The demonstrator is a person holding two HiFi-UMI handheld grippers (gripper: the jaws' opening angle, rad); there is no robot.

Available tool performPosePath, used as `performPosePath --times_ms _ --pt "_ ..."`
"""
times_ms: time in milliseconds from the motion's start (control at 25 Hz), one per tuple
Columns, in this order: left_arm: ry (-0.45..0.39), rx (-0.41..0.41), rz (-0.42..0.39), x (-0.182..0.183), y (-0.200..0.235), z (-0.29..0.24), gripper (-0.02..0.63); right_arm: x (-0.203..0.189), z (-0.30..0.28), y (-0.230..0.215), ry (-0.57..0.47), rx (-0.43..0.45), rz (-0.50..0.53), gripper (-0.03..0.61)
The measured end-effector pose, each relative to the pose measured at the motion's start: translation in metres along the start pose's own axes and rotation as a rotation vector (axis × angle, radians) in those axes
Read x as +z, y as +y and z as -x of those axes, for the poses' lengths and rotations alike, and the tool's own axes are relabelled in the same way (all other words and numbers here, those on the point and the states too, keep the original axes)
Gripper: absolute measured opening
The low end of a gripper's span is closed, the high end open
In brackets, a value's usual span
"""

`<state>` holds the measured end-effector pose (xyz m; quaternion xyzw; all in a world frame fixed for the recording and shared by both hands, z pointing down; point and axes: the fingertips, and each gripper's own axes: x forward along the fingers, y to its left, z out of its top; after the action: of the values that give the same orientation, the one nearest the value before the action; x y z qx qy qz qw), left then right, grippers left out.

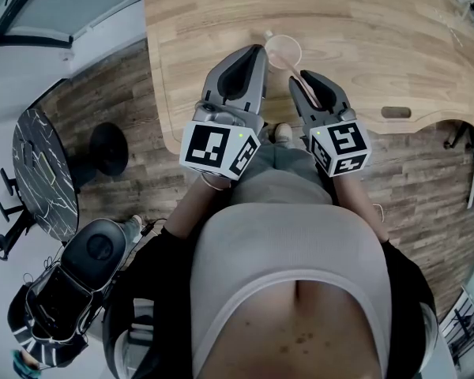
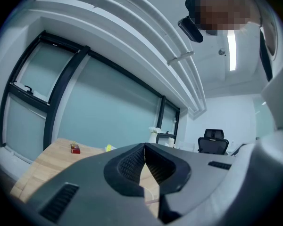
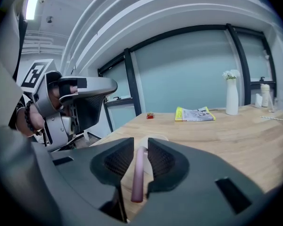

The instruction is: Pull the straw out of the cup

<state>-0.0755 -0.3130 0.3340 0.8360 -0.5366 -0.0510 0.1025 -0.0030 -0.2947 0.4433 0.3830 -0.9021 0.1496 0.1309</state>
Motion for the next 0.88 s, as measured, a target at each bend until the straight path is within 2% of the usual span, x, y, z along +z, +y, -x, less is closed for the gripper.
performPosePath --times_ms 880 --pt "-0.01 0.003 0.007 0.004 0.003 -0.002 0.006 -0.001 -0.002 -0.013 0.024 -0.055 -0.009 0.054"
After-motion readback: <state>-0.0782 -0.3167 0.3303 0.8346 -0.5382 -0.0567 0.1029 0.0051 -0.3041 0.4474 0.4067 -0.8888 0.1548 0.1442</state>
